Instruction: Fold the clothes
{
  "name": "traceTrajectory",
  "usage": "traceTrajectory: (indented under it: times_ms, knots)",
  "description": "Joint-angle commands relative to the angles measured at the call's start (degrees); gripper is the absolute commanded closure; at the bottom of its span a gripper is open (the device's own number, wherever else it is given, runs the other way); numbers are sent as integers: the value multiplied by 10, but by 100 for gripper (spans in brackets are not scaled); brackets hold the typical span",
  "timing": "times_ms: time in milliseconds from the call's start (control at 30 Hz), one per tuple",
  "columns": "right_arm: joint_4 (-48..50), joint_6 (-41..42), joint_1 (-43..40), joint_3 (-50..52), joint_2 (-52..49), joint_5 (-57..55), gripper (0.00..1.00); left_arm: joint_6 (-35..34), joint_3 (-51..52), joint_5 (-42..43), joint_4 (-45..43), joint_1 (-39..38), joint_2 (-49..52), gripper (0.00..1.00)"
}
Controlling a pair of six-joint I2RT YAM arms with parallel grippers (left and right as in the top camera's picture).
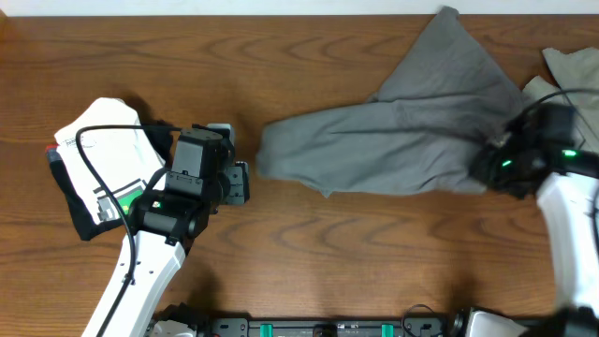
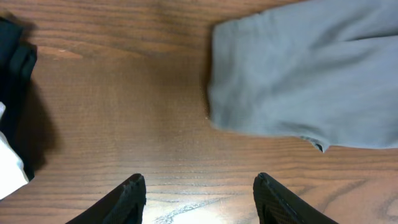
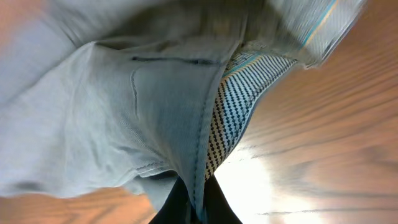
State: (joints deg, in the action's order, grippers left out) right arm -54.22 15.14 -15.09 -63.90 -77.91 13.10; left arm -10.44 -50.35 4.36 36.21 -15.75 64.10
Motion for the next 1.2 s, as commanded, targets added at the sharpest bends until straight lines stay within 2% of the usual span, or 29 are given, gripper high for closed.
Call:
traceTrajectory:
  times_ms: [0, 167, 300, 367, 533, 733, 900, 1167]
  knots:
    - [-29, -21, -11, -49, 32, -8, 99, 3, -5, 2, 0, 4, 3, 42]
    - [-53, -35, -8, -69, 54, -9, 99, 3, -5, 13, -16, 4, 3, 42]
    - [-54, -45, -9, -69, 56, -11, 99, 3, -5, 69, -27, 4, 3, 42]
    - [-54, -42, -16, -70, 56, -54, 99, 3, -5, 87, -26, 4, 4, 42]
    - [-68, 31, -61, -73, 56, -212, 99, -8, -5, 112, -22, 4, 21, 42]
    - [-96, 63, -129, -74, 57, -244, 99, -8, -5, 131, -32, 4, 57, 42]
    - [-126, 63, -151, -73, 57, -274, 99, -8, -5, 136, -79, -5, 96, 42]
    - [-168, 63, -151, -71, 56, -290, 99, -23, -5, 177, -216, -54, 176, 41]
